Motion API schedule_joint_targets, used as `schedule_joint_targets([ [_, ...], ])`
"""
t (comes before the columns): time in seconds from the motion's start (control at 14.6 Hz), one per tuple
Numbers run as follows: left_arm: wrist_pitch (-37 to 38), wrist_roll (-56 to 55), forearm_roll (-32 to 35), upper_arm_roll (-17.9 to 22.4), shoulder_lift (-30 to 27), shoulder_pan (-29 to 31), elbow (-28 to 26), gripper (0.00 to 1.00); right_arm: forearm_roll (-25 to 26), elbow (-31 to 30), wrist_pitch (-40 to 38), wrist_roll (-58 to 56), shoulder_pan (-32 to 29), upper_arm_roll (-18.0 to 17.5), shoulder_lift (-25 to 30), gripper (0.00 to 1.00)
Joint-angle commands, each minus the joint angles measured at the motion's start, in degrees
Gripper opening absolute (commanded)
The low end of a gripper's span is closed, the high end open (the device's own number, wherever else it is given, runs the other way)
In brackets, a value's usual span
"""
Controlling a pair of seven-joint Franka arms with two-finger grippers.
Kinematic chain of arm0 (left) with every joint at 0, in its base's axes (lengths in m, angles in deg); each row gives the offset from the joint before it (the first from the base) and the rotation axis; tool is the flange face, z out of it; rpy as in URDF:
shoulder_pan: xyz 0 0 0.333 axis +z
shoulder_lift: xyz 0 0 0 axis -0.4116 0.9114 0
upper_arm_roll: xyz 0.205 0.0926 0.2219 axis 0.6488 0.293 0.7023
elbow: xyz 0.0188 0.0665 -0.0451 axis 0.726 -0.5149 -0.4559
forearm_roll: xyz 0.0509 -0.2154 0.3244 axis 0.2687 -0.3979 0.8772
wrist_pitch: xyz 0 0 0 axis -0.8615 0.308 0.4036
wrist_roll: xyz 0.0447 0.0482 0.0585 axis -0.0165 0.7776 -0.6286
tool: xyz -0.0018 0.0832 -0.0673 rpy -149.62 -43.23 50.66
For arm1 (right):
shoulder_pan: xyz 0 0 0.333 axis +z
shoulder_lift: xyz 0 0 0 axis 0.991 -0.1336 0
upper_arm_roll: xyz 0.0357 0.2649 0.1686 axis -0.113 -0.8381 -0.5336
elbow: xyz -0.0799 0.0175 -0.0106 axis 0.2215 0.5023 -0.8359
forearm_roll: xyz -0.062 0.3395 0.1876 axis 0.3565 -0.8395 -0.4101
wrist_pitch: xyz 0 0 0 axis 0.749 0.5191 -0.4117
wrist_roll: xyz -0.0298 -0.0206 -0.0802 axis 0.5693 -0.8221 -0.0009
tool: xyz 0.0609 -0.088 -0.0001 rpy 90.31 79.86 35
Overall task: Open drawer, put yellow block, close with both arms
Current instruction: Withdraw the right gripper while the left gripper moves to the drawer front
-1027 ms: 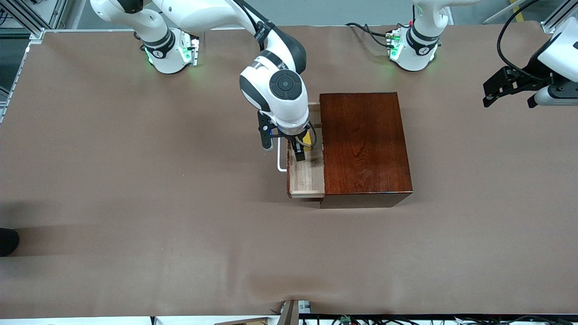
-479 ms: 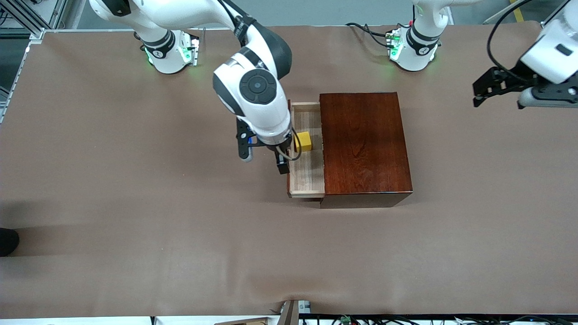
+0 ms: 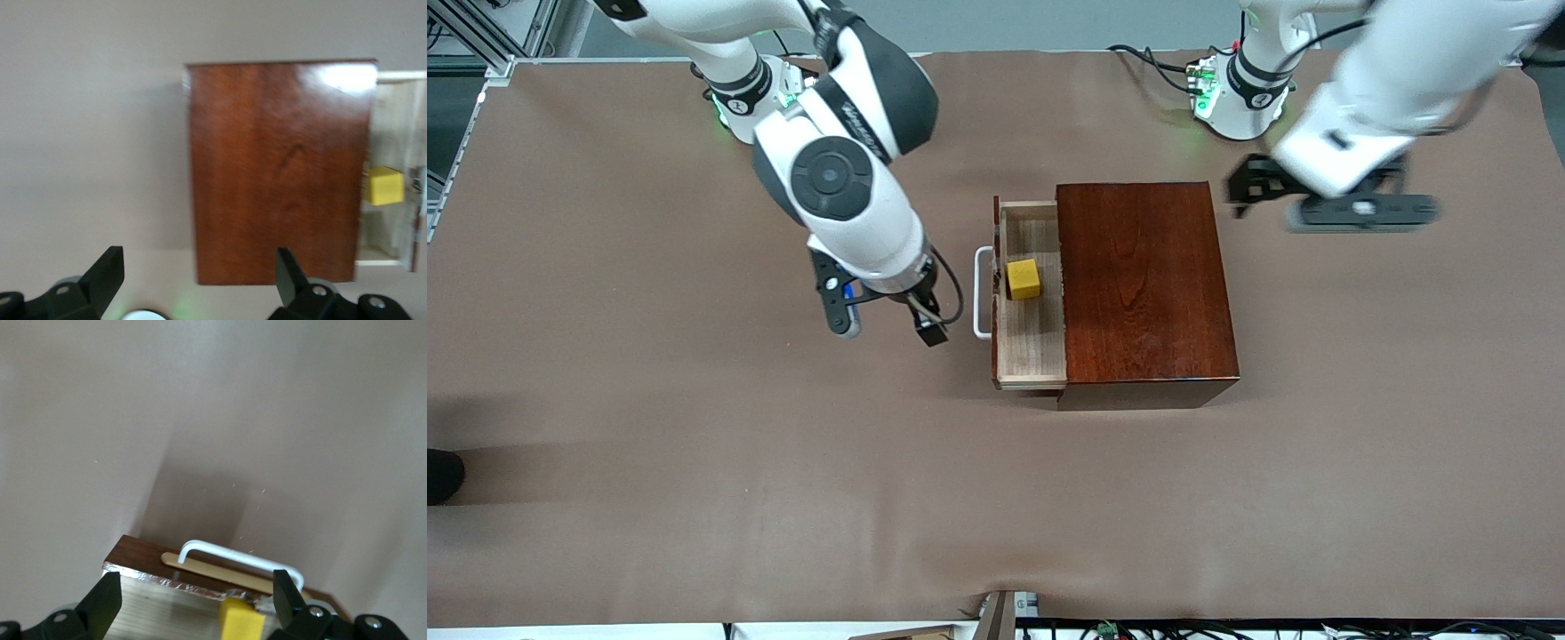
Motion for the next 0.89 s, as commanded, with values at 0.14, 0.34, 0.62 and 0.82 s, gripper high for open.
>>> schedule_joint_targets([
  [0.14, -0.2, -20.5, 3.8, -3.3, 12.1, -12.8, 10.1, 1.00, -0.6, -0.6, -3.8, -12.3, -4.1, -0.3, 3.6, 1.00],
  [0.34, -6.4, -31.1, 4.4, -2.7, 19.0, -19.4, 14.4, 1.00, -0.6, -0.6, -6.3, -21.2, -7.0, -0.3, 5.6, 1.00],
  [0.62, -20.9, -50.1, 7.2, -2.2, 25.1, -25.0, 14.5, 1.00, -1.1, -0.6, -9.9, -31.7, -13.0, -0.8, 8.1, 1.00],
  [0.82, -28.2, -61.4, 9.5, 3.4, 30.0, -32.5, 17.2, 1.00, -1.1, -0.6, -12.1, -38.6, -16.1, -0.8, 9.3, 1.00],
])
